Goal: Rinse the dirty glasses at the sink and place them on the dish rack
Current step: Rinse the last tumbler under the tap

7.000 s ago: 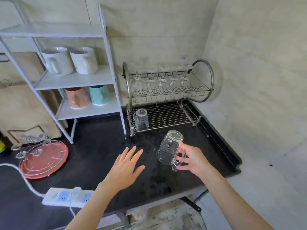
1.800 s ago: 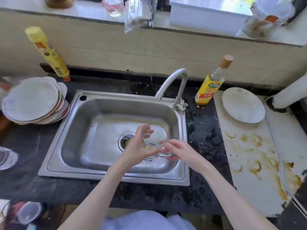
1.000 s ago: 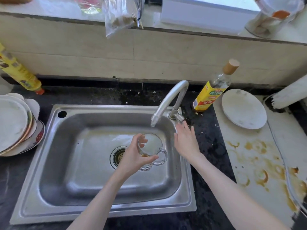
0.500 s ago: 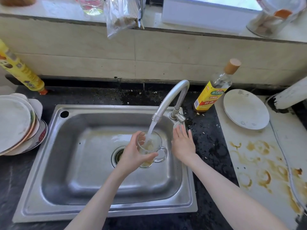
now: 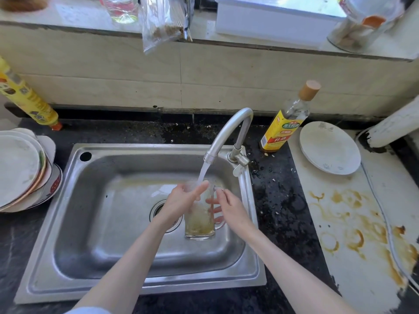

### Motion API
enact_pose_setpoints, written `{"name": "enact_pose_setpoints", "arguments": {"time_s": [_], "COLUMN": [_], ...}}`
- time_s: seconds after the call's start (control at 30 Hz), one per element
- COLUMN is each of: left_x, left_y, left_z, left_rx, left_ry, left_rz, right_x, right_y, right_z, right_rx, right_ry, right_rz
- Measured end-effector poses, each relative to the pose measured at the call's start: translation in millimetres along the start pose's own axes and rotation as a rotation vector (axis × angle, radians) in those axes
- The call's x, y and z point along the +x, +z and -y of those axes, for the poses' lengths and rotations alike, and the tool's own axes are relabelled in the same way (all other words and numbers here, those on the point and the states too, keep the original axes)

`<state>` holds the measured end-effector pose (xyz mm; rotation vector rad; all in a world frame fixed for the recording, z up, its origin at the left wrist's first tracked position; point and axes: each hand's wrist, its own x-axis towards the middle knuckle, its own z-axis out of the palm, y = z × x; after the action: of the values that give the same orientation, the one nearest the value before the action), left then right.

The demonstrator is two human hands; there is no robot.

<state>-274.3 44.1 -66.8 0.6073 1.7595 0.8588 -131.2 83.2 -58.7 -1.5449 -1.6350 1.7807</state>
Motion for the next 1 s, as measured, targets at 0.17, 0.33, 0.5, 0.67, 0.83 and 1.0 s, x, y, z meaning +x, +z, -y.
{"name": "enact_pose_setpoints", "arguments": {"time_s": [0.17, 0.33, 0.5, 0.67, 0.83, 1.0], "left_x": [-14, -25, -3, -8, -38, -9], "left_y": [12, 18, 6, 8, 21, 5], "left_z": [1, 20, 1, 11, 21, 4], "left_rx": [-0.081, 0.261, 0.152, 0.103, 0.287, 0.089], "left_ry": [0.113, 0.274, 0.067, 0.1, 0.193, 0.1], "left_rz": [-0.089, -0.119, -0.199, -0.079, -0.03, -0.076], "right_x": [4, 20, 2, 6, 11, 5], "right_y": [23, 26, 33, 35, 20, 34], "right_z": [15, 11, 11, 4, 16, 0], "right_rx": [0.098, 0.08, -0.091, 0.014, 0.061, -0.04], "right_ry": [0.085, 0.126, 0.067, 0.081, 0.156, 0.122], "right_rz": [-0.169, -0.252, -0.155, -0.256, -0.272, -0.169]}}
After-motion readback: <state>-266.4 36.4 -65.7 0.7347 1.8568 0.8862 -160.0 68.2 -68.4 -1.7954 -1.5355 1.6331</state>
